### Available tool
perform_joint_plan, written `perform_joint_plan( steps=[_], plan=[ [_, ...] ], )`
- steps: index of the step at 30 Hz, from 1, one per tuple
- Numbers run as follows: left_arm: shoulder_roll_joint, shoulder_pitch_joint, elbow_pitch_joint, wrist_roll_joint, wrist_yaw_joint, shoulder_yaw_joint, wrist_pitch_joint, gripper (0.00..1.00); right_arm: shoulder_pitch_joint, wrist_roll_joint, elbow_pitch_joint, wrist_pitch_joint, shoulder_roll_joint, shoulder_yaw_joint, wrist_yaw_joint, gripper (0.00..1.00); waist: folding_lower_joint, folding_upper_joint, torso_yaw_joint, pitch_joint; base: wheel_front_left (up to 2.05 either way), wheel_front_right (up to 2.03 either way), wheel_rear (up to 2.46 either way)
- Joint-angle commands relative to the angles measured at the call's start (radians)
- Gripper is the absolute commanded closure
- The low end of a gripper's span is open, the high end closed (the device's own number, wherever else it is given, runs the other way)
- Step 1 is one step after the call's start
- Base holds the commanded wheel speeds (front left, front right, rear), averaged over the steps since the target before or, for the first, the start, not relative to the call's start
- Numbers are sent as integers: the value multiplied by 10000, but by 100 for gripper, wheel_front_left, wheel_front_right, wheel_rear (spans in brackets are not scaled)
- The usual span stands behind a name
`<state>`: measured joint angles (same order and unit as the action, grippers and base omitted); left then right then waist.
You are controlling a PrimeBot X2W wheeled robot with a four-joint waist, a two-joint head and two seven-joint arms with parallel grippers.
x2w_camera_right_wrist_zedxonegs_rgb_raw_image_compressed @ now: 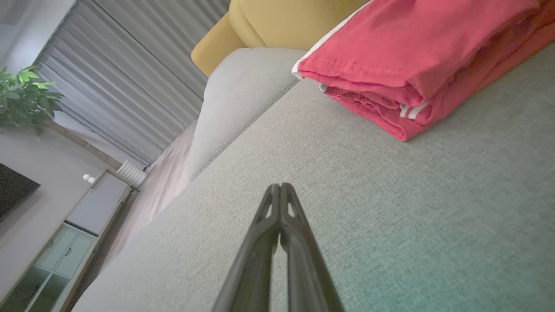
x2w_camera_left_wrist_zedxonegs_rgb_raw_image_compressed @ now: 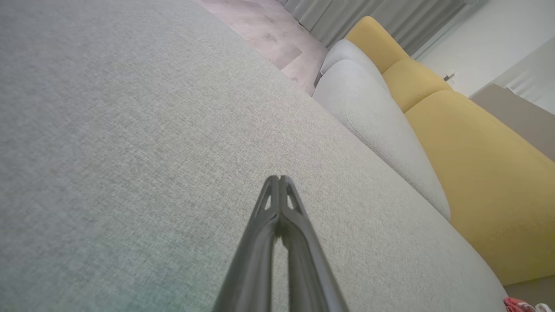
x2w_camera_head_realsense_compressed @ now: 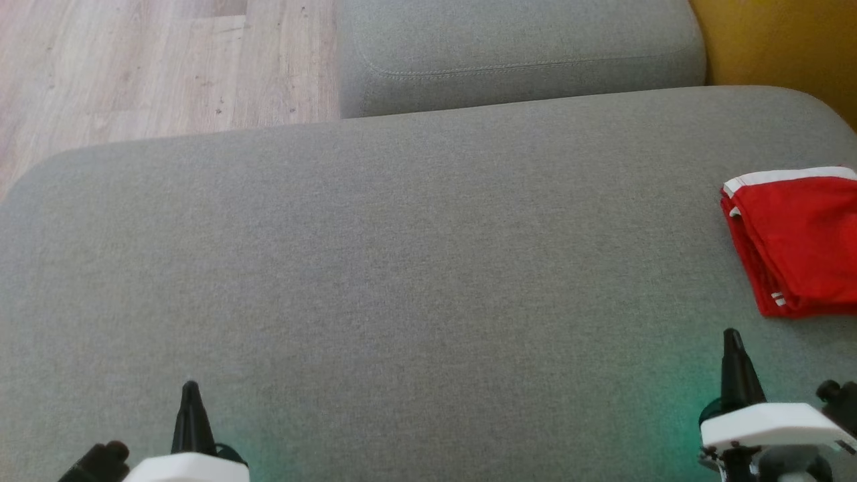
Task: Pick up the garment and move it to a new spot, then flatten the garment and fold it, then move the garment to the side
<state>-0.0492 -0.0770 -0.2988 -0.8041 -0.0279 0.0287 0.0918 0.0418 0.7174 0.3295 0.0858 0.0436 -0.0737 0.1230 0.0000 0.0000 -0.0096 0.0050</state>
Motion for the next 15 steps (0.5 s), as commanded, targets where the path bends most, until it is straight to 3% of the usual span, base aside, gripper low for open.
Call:
perform_joint_plan(
  steps=[1,15],
  plan=[
    [-10,559,350,-286,-102,-286,-53,100,-584,330,-387,-67,35,29,38,100,0,0,2,0,0,0,0],
    [-10,823,388,-1866,-290,-518,-461,100,-770,2077,-481,-460,41,-61,46,100,0,0,21,-4,0,0,0]
  ],
)
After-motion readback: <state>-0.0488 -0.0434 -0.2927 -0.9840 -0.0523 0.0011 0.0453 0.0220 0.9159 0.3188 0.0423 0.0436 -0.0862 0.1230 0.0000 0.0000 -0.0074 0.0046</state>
